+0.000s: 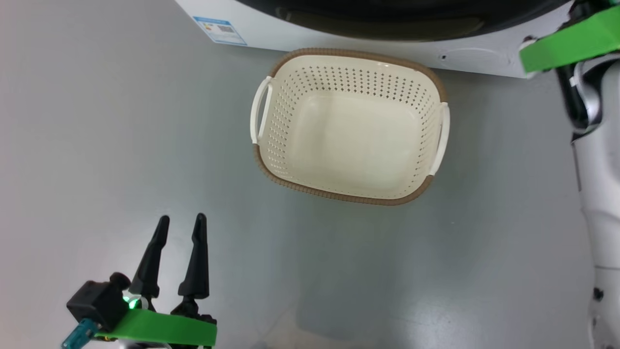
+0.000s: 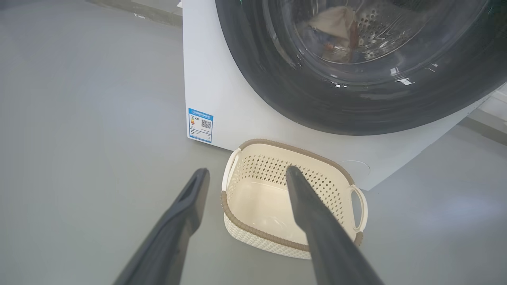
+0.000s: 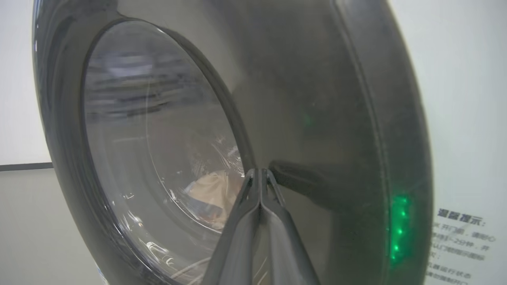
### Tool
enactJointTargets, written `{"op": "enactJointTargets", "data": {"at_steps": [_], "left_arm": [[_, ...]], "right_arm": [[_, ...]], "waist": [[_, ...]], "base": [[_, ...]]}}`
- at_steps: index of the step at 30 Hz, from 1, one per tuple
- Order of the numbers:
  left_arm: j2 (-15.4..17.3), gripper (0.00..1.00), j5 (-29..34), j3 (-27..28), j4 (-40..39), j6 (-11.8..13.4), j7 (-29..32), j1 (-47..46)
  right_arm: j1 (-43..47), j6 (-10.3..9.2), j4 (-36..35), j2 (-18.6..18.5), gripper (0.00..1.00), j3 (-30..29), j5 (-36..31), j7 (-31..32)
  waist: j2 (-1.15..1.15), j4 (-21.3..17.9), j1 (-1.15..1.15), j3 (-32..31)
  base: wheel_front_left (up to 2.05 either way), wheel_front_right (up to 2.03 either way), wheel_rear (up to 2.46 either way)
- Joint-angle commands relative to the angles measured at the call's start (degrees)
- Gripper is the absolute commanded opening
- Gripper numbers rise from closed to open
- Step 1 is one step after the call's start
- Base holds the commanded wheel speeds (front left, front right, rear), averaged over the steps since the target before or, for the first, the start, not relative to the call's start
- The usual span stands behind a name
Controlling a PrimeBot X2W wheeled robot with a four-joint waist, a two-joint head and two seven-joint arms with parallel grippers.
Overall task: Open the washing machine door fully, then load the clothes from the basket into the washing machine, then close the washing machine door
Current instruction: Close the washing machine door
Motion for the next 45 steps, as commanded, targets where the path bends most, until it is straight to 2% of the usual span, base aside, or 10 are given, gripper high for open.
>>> {"op": "enactJointTargets", "data": {"at_steps": [1, 12, 18, 19, 20, 23, 30, 37, 45], "left_arm": [[0.8, 1.00, -0.4, 1.7, -1.5, -0.1, -0.4, -0.8], [0.8, 1.00, -0.7, 0.9, -0.8, -0.1, -0.4, -0.8], [0.8, 1.00, -0.4, 1.6, -0.4, -0.1, -0.4, -0.1], [0.8, 1.00, -0.4, 1.7, -0.4, -0.1, -0.4, 0.1], [0.8, 1.00, -0.4, 1.8, -0.4, -0.1, -0.4, 0.3], [0.8, 1.00, 0.0, 2.4, -0.3, -0.1, -0.4, 0.8], [0.8, 1.00, 0.2, 3.7, -1.0, 1.2, -0.4, 2.7], [0.8, 1.00, 2.3, 5.3, -1.5, 2.7, -0.4, 6.9], [0.8, 1.00, 3.6, 6.1, -0.9, 3.8, -0.4, 10.4]], "right_arm": [[-1.8, 0.01, -0.8, 0.2, 0.00, 0.0, -0.7, -0.3], [-6.1, 0.01, 5.5, -1.3, 0.00, -2.3, -3.9, -0.3], [-1.9, 0.01, 3.0, 0.0, 0.00, -0.9, -2.8, -0.3], [-0.7, 0.01, 2.2, 0.1, 0.07, -0.2, -2.4, -0.3], [0.7, 0.01, 1.3, 0.4, 0.21, 0.4, -1.9, -0.3], [5.0, 0.01, -1.4, 1.0, 1.00, 1.8, -0.7, -0.3], [16.7, 0.01, -7.7, 1.4, 1.00, 4.3, 3.1, -0.3], [30.7, 0.01, -13.9, 1.7, 1.00, 3.9, 6.9, -0.3], [44.1, 0.01, -17.1, 2.1, 1.00, 3.3, 8.1, -0.3]], "waist": [[0.00, 0.8, 0.00, 0.4], [0.00, 1.7, 0.00, -1.2], [0.00, 0.4, 0.00, -3.7], [0.00, 0.0, 0.00, -4.3], [0.00, -0.5, 0.00, -4.9], [0.00, -2.3, 0.00, -7.1], [0.00, -6.6, 0.00, -14.5], [0.00, -11.0, 0.00, -22.3], [0.00, -14.5, 0.00, -28.0]], "base": [[0.00, 0.00, 0.00], [0.00, 0.00, 0.00], [0.00, 0.00, 0.00], [0.00, 0.00, 0.00], [0.00, 0.00, 0.00], [0.00, 0.00, 0.00], [0.00, 0.00, 0.00], [0.00, 0.00, 0.00], [0.00, 0.00, 0.00]]}}
